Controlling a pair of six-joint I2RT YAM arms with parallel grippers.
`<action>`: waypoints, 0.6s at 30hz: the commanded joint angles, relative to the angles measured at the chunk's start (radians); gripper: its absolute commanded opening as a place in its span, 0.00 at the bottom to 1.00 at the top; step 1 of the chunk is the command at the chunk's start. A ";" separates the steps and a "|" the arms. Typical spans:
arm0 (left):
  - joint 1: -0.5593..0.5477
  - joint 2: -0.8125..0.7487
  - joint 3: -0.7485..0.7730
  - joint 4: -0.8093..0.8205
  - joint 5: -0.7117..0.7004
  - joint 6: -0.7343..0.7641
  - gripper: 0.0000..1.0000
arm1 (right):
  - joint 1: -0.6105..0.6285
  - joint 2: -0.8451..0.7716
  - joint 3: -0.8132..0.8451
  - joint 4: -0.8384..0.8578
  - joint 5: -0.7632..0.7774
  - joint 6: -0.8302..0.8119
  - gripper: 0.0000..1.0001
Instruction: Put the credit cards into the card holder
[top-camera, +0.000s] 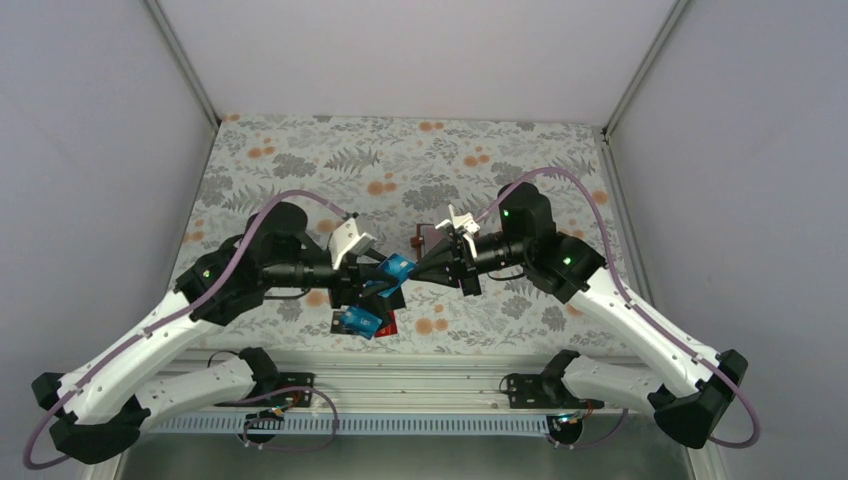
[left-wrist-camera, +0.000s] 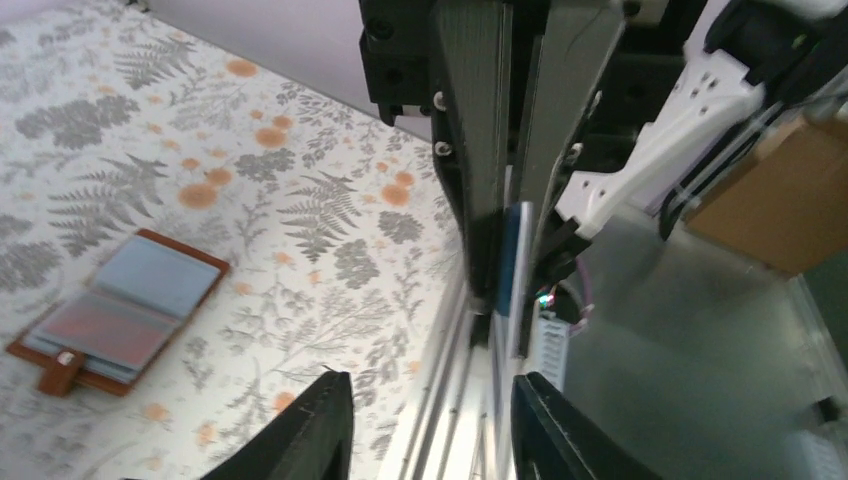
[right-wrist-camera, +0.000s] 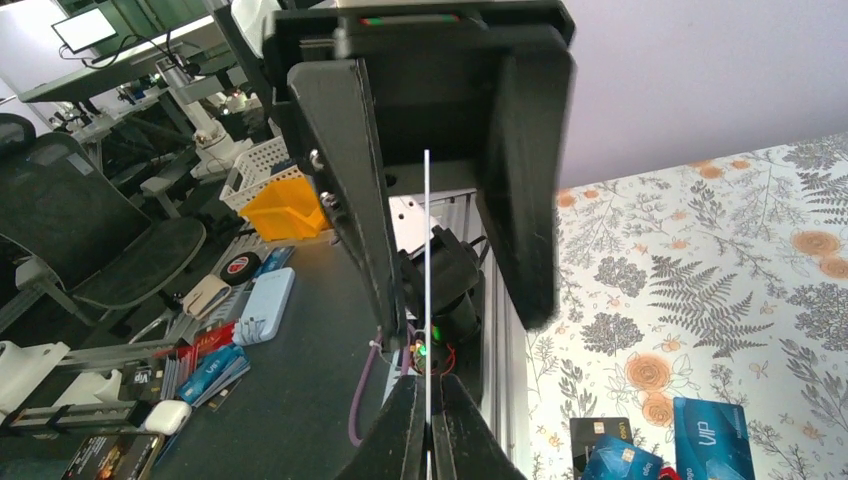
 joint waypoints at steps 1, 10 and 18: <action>0.006 0.022 0.029 0.003 0.000 0.022 0.45 | 0.001 -0.015 0.027 -0.012 -0.005 -0.028 0.04; 0.006 -0.008 0.071 -0.061 -0.034 0.044 0.41 | 0.001 0.004 0.024 -0.013 -0.009 -0.035 0.04; 0.006 -0.013 0.094 -0.116 -0.053 0.055 0.27 | 0.001 0.012 0.028 -0.013 -0.022 -0.033 0.04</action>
